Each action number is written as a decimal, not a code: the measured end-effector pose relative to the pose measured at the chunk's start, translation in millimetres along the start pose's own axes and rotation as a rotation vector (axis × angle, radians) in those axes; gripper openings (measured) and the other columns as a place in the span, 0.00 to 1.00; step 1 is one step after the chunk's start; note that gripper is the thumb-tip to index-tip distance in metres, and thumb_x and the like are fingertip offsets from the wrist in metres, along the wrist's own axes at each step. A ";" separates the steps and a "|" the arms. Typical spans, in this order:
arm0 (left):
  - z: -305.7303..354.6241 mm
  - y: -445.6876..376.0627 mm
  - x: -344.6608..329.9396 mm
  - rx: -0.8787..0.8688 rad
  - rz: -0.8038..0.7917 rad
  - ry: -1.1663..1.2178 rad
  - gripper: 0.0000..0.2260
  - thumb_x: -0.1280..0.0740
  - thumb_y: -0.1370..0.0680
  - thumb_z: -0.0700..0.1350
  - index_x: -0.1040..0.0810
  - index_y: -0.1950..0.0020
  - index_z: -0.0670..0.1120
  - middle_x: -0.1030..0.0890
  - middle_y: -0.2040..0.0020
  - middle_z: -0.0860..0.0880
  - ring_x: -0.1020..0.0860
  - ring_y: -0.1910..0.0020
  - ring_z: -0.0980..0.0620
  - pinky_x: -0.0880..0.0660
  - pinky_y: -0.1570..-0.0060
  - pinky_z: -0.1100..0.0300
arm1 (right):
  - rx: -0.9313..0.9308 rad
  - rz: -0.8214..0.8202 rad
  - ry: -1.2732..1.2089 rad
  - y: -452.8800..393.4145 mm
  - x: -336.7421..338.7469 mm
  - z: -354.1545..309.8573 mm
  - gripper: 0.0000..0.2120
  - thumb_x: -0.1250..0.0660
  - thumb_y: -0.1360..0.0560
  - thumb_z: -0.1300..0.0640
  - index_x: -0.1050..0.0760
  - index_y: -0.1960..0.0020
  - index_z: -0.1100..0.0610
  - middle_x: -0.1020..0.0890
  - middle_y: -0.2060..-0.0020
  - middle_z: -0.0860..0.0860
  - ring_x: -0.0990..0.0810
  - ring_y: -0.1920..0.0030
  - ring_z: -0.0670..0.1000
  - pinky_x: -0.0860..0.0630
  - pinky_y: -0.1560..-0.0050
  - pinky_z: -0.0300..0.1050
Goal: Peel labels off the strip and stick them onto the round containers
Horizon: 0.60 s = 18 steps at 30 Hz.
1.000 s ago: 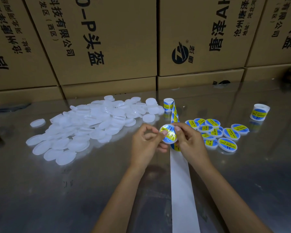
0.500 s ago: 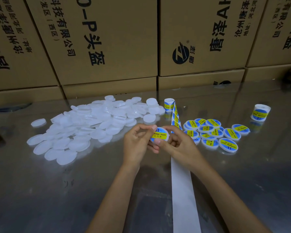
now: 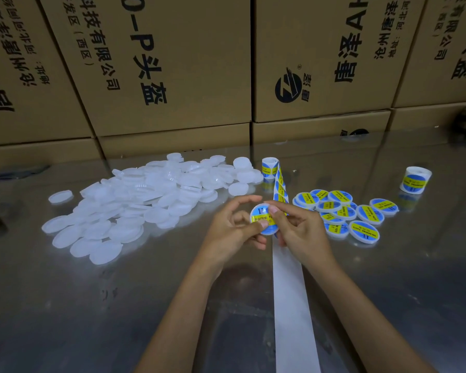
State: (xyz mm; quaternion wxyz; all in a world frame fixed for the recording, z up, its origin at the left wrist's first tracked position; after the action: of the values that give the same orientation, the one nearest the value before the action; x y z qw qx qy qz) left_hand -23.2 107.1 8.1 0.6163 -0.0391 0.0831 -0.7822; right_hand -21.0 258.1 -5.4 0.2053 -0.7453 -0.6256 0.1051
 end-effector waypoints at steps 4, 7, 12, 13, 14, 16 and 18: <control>-0.3 -0.8 2.4 0.022 0.022 0.001 0.13 0.26 0.26 0.35 0.21 0.43 0.44 0.15 0.62 0.43 0.17 0.69 0.45 0.19 0.68 0.56 | 0.017 -0.033 0.026 1.5 -2.9 -2.7 0.10 0.36 0.19 0.53 0.17 0.51 0.43 0.22 0.74 0.51 0.29 0.76 0.47 0.29 0.70 0.40; -2.9 -0.6 5.8 0.029 0.077 -0.006 0.11 0.25 0.25 0.38 0.20 0.45 0.45 0.14 0.60 0.42 0.15 0.66 0.42 0.18 0.68 0.55 | -0.015 -0.095 0.000 1.4 -6.2 -4.2 0.13 0.40 0.18 0.49 0.16 0.48 0.47 0.22 0.72 0.52 0.27 0.74 0.46 0.29 0.68 0.39; -6.5 -1.6 16.6 -0.011 0.256 -0.002 0.04 0.26 0.24 0.41 0.18 0.52 0.43 0.14 0.60 0.43 0.15 0.65 0.48 0.20 0.71 0.57 | -0.022 -0.295 -0.024 6.9 -17.6 -5.1 0.16 0.26 0.25 0.58 0.21 0.40 0.44 0.25 0.69 0.59 0.30 0.67 0.49 0.31 0.62 0.43; -7.3 -1.8 17.5 -0.006 0.270 0.003 0.04 0.26 0.24 0.41 0.18 0.53 0.42 0.14 0.60 0.43 0.15 0.64 0.48 0.20 0.70 0.57 | -0.029 -0.295 -0.018 7.1 -17.7 -3.5 0.19 0.25 0.27 0.59 0.21 0.39 0.44 0.27 0.68 0.62 0.31 0.67 0.50 0.32 0.62 0.44; -8.1 -2.1 17.2 0.003 0.272 0.004 0.04 0.26 0.24 0.41 0.18 0.53 0.42 0.14 0.60 0.43 0.16 0.64 0.49 0.19 0.70 0.57 | -0.032 -0.278 -0.019 6.7 -17.0 -3.1 0.20 0.24 0.28 0.60 0.21 0.40 0.43 0.29 0.70 0.62 0.32 0.67 0.49 0.32 0.62 0.43; -8.3 -2.6 15.9 0.016 0.255 0.016 0.03 0.26 0.24 0.42 0.18 0.53 0.43 0.13 0.59 0.44 0.16 0.65 0.49 0.19 0.70 0.57 | -0.032 -0.236 -0.032 4.9 -14.2 -2.3 0.21 0.24 0.28 0.62 0.21 0.41 0.44 0.31 0.73 0.56 0.34 0.69 0.49 0.33 0.64 0.41; -7.6 -3.3 15.5 0.026 0.231 0.035 0.02 0.27 0.23 0.42 0.17 0.52 0.44 0.13 0.59 0.44 0.16 0.64 0.47 0.19 0.69 0.57 | -0.017 -0.210 -0.043 4.2 -12.8 -1.9 0.19 0.25 0.27 0.62 0.20 0.41 0.44 0.31 0.73 0.54 0.34 0.69 0.50 0.33 0.63 0.44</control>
State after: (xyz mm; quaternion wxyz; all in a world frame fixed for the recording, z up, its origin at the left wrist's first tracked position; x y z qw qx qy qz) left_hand -31.2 93.4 0.5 0.7012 -0.0079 0.0876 -0.7075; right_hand -19.0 244.7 -6.8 0.1954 -0.6748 -0.7055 0.0933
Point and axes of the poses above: each hand's wrist, its own y-axis away from the middle knuckle, its own x-axis out of the back of the hand, z = x × y, the point moved 4 cm from there along -y, towards the middle knuckle
